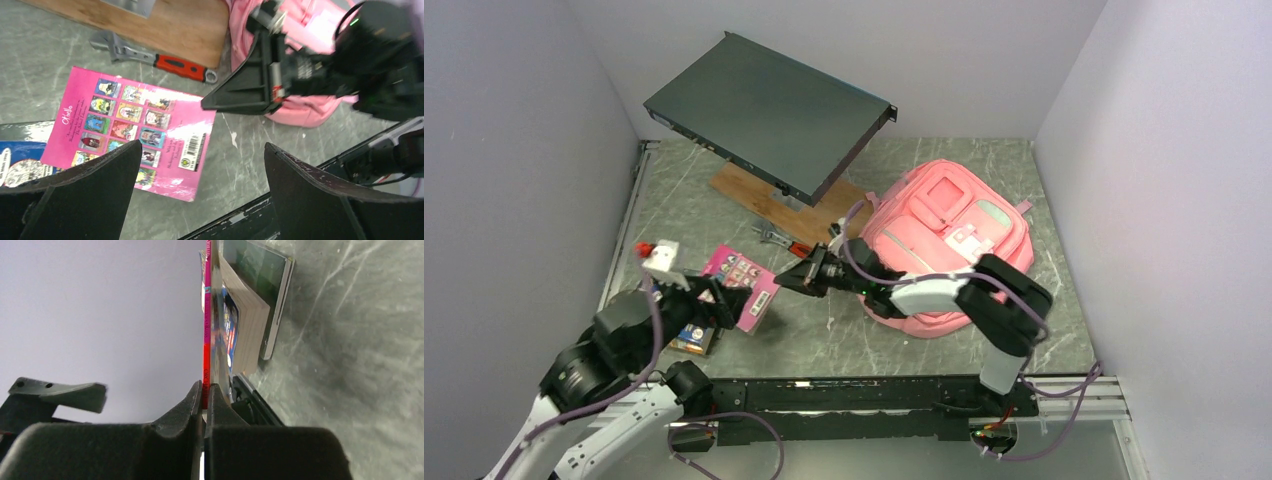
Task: Pack the student bag
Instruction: Pick up the book from the center of the board.
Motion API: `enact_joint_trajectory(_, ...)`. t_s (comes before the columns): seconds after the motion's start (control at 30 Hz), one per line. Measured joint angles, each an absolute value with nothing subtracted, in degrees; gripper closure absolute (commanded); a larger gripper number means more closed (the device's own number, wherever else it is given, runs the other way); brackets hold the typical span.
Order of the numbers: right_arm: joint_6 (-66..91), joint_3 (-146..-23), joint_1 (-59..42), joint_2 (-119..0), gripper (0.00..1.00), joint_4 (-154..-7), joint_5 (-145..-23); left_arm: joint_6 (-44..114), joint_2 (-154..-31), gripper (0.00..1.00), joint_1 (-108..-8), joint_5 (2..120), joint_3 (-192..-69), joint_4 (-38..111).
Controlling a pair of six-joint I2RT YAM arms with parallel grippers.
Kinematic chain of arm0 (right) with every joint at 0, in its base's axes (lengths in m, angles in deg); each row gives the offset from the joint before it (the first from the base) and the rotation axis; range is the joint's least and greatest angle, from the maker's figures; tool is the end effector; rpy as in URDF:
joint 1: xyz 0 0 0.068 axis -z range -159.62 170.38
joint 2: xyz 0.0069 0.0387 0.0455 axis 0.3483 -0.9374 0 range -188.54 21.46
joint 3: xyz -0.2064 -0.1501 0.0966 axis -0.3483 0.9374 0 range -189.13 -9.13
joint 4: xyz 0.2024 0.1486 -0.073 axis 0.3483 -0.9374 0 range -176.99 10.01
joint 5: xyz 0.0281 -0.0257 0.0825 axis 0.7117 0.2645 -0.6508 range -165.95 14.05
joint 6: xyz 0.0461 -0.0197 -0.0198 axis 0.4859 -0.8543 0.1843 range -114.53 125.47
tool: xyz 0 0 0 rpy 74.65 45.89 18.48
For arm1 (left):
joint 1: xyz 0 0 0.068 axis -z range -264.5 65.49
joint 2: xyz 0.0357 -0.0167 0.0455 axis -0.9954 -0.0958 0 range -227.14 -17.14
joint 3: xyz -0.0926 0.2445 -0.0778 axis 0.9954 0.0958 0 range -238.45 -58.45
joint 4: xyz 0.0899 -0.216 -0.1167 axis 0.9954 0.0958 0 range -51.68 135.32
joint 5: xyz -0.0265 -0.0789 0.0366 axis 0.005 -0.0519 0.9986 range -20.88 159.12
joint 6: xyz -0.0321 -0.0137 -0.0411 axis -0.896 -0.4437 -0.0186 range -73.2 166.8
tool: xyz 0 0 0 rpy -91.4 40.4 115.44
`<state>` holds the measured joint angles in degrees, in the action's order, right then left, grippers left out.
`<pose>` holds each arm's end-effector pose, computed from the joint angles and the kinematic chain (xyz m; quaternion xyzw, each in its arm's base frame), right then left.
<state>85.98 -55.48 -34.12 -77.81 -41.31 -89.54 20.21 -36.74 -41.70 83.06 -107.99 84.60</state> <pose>0.2042 0.3006 0.1881 0.1056 0.7800 0.5991 0.1470 0.0483 -0.0330 0.3458 0.0400 0.7968 -0.2589 0.5445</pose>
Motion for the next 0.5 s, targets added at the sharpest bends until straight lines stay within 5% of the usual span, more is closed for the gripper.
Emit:
enact_joint_trajectory(0.17,84.8,-55.6,-32.2,-67.3,1.0,-59.1,-89.1,22.6,-50.8,0.24,-41.7,77.6,-108.4,81.7)
enact_joint_trajectory(0.33,86.0,-57.0,-31.6,-60.5,1.0,-76.1,-84.8,25.3,-65.2,0.17,-38.4,74.9,-111.6,78.5)
enact_joint_trajectory(0.5,88.7,-57.1,-31.3,-54.0,1.0,-85.0,-79.8,26.5,-72.2,0.15,-25.4,84.4,-114.8,80.3)
